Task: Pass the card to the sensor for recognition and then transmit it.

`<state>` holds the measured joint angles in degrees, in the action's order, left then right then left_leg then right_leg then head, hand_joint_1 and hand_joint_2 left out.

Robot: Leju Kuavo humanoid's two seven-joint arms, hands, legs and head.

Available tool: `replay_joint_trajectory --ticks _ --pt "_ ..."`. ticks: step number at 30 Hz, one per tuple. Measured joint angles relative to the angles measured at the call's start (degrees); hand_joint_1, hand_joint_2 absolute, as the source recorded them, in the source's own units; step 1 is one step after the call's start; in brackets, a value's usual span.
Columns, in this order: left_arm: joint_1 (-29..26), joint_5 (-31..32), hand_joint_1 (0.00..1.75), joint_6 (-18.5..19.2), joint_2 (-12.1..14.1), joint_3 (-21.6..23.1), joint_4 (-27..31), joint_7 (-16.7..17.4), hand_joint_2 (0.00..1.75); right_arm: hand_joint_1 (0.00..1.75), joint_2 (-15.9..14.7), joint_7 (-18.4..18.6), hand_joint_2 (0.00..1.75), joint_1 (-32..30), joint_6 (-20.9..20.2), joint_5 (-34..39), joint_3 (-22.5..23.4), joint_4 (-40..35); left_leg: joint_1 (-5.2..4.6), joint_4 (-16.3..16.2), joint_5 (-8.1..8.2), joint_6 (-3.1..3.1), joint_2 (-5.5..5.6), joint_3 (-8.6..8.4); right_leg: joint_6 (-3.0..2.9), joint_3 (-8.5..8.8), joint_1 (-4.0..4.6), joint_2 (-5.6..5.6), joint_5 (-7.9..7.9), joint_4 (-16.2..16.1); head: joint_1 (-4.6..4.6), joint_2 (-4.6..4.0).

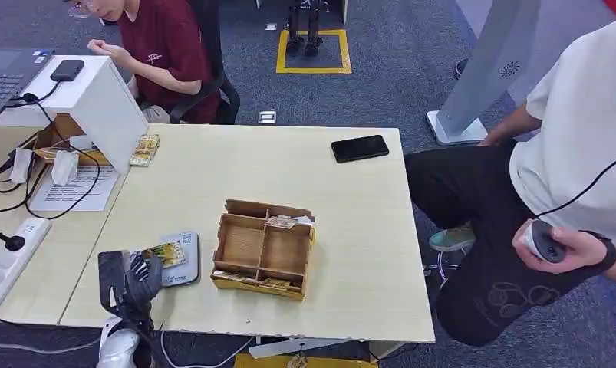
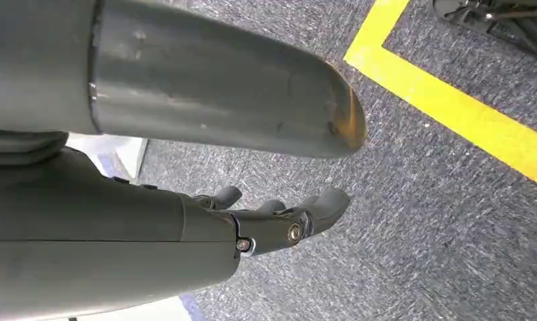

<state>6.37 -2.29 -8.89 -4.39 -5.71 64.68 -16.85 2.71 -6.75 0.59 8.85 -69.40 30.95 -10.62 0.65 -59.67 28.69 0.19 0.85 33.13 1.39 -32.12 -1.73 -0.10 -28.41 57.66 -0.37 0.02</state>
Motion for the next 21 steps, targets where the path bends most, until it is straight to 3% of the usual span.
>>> replay_joint_trajectory --ticks 3,10,17,21 --pt "-0.8 -10.7 1.75 1.7 0.0 -0.2 4.1 -2.4 1.75 0.00 0.0 0.0 0.00 0.0 0.1 -0.5 0.3 0.0 0.00 0.0 0.00 0.00 0.00 0.01 0.00 0.00 0.00 0.00 0.00 0.0 0.00 0.00" --pt "-1.3 -17.0 1.75 2.8 0.1 -0.7 12.2 -4.0 1.75 0.00 0.0 0.0 0.00 0.0 -0.2 -1.4 0.6 0.0 0.00 0.0 0.00 0.00 0.02 0.01 0.00 0.00 0.00 -0.01 0.00 0.0 -0.02 0.00" --pt "-1.1 -14.8 1.75 0.5 0.0 -0.9 15.1 -7.3 1.75 0.00 0.0 -0.3 0.00 0.0 -0.4 -1.8 1.0 0.0 0.00 0.0 0.00 0.00 0.02 0.01 0.00 0.00 0.00 -0.01 0.00 0.0 0.00 0.00" --pt "-0.2 -5.2 1.75 -6.0 0.0 -0.9 15.4 -11.2 1.75 0.00 0.0 -0.3 0.00 0.1 -0.5 -2.6 1.1 0.0 0.00 0.0 0.00 0.00 0.02 0.00 0.00 -0.01 0.00 -0.01 0.00 0.0 -0.02 0.00"
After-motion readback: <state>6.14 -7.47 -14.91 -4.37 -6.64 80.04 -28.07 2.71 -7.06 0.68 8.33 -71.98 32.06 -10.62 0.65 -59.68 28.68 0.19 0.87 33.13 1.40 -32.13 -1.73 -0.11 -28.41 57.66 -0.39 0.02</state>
